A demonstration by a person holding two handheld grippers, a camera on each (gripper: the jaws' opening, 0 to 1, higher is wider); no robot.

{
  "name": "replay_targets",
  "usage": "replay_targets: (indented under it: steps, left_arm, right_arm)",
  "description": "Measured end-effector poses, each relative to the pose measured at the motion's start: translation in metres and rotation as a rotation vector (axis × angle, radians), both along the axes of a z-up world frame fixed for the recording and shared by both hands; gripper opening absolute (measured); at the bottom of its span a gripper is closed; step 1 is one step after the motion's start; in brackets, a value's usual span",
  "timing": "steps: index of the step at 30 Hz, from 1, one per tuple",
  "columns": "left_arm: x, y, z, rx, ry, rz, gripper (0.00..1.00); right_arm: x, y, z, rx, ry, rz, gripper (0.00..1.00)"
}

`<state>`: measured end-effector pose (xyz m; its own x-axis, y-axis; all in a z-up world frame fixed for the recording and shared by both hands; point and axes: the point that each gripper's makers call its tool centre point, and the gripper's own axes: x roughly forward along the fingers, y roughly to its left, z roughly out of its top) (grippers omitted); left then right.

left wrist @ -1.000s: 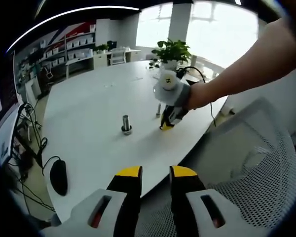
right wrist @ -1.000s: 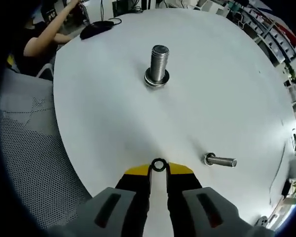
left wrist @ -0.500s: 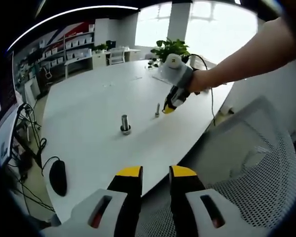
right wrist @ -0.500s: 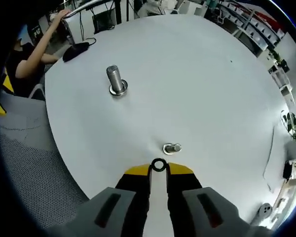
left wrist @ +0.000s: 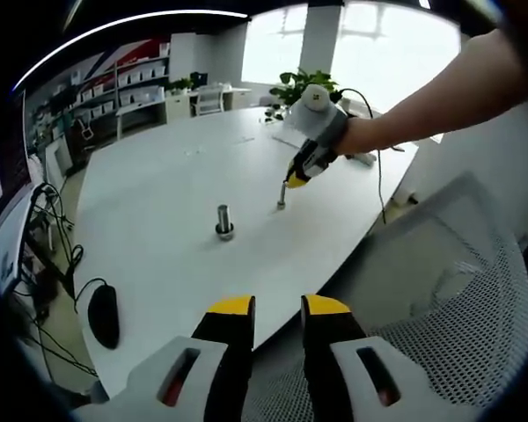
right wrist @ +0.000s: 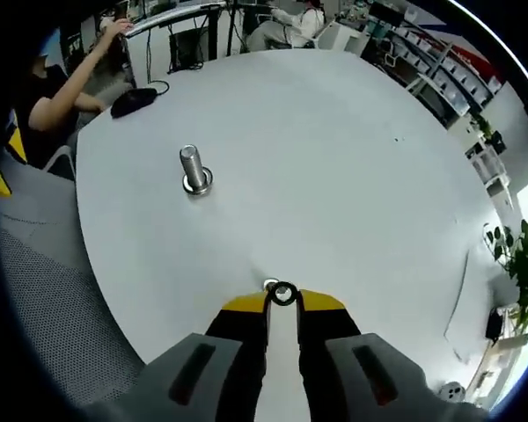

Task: Place the washer onto the threaded stud by aligning its center hole with the stud, sliding it down to the base, and recovering from edge contact or off-axis alignment until the washer reaches the visible bottom stop.

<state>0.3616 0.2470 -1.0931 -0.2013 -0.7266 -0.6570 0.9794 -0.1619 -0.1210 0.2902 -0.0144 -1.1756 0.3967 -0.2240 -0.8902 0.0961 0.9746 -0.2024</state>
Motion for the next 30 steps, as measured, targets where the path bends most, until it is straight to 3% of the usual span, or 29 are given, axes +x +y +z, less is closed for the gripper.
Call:
replay_targets:
  steps: [17, 30]
  left_arm:
    - [0.001, 0.000, -0.001, 0.002, -0.002, 0.006, 0.19]
    - [0.001, 0.001, -0.004, 0.018, -0.004, 0.007, 0.19]
  right_arm:
    - [0.002, 0.000, -0.014, 0.009, 0.055, 0.015, 0.14]
    - [0.002, -0.001, -0.041, 0.048, 0.107, 0.032, 0.14]
